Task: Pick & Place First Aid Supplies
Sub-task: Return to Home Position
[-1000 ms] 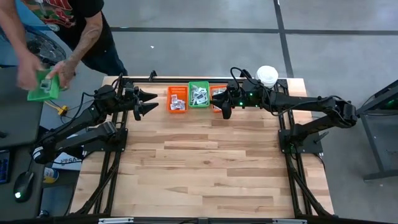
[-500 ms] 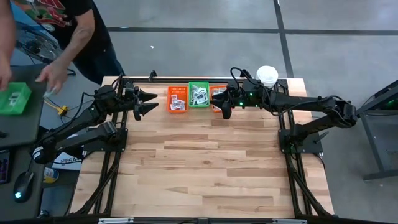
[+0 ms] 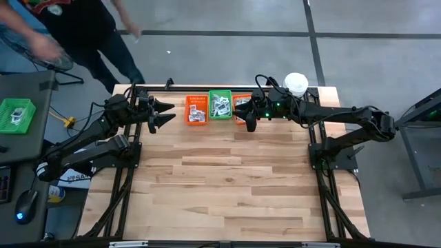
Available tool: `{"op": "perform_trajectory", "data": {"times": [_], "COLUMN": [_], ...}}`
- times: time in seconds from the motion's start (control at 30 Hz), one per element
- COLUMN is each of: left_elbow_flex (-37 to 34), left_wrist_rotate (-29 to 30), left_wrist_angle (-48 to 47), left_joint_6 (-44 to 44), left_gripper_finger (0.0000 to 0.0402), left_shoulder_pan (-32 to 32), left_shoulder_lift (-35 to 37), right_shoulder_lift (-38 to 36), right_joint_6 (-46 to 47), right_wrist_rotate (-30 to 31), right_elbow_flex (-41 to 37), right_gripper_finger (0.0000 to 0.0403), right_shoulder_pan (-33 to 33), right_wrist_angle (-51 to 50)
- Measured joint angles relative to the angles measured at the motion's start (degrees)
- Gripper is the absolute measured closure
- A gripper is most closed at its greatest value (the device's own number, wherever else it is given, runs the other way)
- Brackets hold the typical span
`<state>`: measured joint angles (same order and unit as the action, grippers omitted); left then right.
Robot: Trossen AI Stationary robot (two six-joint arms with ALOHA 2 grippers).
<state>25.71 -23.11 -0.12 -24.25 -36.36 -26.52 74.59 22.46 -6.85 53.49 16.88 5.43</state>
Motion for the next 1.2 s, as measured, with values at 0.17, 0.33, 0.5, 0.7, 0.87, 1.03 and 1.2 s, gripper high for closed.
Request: {"op": "perform_trajectory", "data": {"times": [0.17,0.33,0.5,0.7,0.87,1.03,1.2], "left_elbow_flex": [0.00,0.00,0.00,-0.01,0.94,0.87,0.89], "left_wrist_rotate": [0.00,-0.09,-0.27,-6.11,-5.21,-1.95,9.44], "left_wrist_angle": [0.00,-0.04,0.23,4.40,7.52,3.46,3.53], "left_joint_6": [0.02,0.06,1.42,2.40,1.53,1.44,-0.11], "left_gripper_finger": [0.0103,0.0103,0.0103,0.0114,0.0152,0.0185,0.0210], "left_shoulder_pan": [0.02,0.01,0.00,0.02,0.04,4.25,12.19], "left_shoulder_lift": [0.00,-0.02,-2.32,-10.59,-9.66,-8.04,-6.88], "right_shoulder_lift": [0.00,0.00,-0.33,-2.53,-9.29,-19.04,-25.29], "right_joint_6": [0.00,0.00,-1.22,-2.29,-1.10,6.72,11.45], "right_wrist_rotate": [0.00,0.00,-0.44,-3.06,-1.47,2.84,10.14], "right_elbow_flex": [0.00,0.00,0.00,0.00,-5.25,-20.41,-33.32], "right_gripper_finger": [0.0250,0.0250,0.0250,0.0250,0.0250,0.0250,0.0250], "right_shoulder_pan": [0.00,0.02,0.19,0.99,1.48,-1.16,-5.17], "right_wrist_angle": [0.00,0.00,-1.91,-4.35,-4.69,8.80,25.03]}}
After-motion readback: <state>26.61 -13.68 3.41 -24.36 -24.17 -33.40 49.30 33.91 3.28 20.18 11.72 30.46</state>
